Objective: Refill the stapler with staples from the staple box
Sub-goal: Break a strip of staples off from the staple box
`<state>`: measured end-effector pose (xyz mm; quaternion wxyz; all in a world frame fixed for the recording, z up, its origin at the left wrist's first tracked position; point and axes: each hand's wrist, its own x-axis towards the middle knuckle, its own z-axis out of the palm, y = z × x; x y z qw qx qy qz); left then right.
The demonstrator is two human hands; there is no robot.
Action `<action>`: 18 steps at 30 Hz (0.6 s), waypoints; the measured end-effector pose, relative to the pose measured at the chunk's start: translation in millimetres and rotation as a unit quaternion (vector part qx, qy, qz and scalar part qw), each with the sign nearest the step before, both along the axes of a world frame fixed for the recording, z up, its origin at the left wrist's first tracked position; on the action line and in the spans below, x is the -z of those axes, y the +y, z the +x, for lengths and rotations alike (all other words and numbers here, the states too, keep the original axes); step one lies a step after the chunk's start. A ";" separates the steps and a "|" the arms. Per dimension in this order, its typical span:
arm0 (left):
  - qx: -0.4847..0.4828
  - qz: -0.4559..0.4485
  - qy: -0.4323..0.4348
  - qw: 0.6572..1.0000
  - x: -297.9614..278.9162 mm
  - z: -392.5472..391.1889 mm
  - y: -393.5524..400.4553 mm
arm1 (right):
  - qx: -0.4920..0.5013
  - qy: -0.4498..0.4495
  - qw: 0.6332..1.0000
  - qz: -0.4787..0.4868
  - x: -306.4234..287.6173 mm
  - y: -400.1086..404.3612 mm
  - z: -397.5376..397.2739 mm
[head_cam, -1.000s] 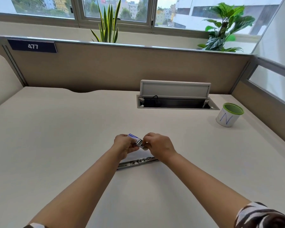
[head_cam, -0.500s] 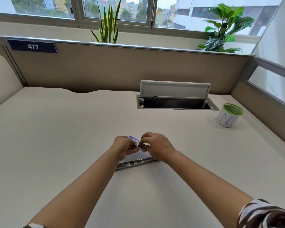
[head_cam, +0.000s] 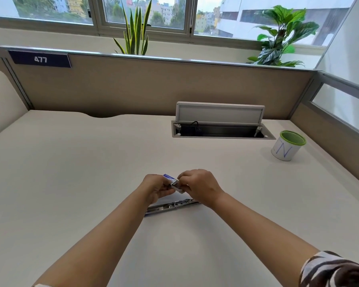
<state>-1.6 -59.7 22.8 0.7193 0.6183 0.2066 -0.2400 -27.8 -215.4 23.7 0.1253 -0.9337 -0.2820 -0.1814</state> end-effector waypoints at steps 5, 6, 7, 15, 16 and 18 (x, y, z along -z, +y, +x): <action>0.015 0.002 0.000 1.000 -1.6 -2.2 -1.3 | -0.033 0.005 0.997 -0.067 0.9 -3.8 4.2; 0.017 0.000 -0.002 1.000 -2.0 -2.6 -1.3 | -0.033 0.007 0.996 -0.080 1.2 -3.7 4.5; 0.020 -0.001 -0.004 1.000 -2.3 -2.9 -1.3 | -0.033 0.007 0.995 -0.094 1.8 -3.9 5.1; 0.028 -0.005 -0.009 1.000 -2.5 -3.0 -1.3 | -0.021 0.065 0.985 -0.157 1.5 -3.0 1.5; 0.030 -0.004 -0.008 1.000 -3.1 -2.9 -1.3 | -0.018 0.074 0.985 -0.155 1.4 -2.6 1.2; 0.035 0.001 -0.008 0.999 -4.5 -3.0 -1.7 | -0.012 0.091 0.986 -0.142 2.0 -1.8 1.0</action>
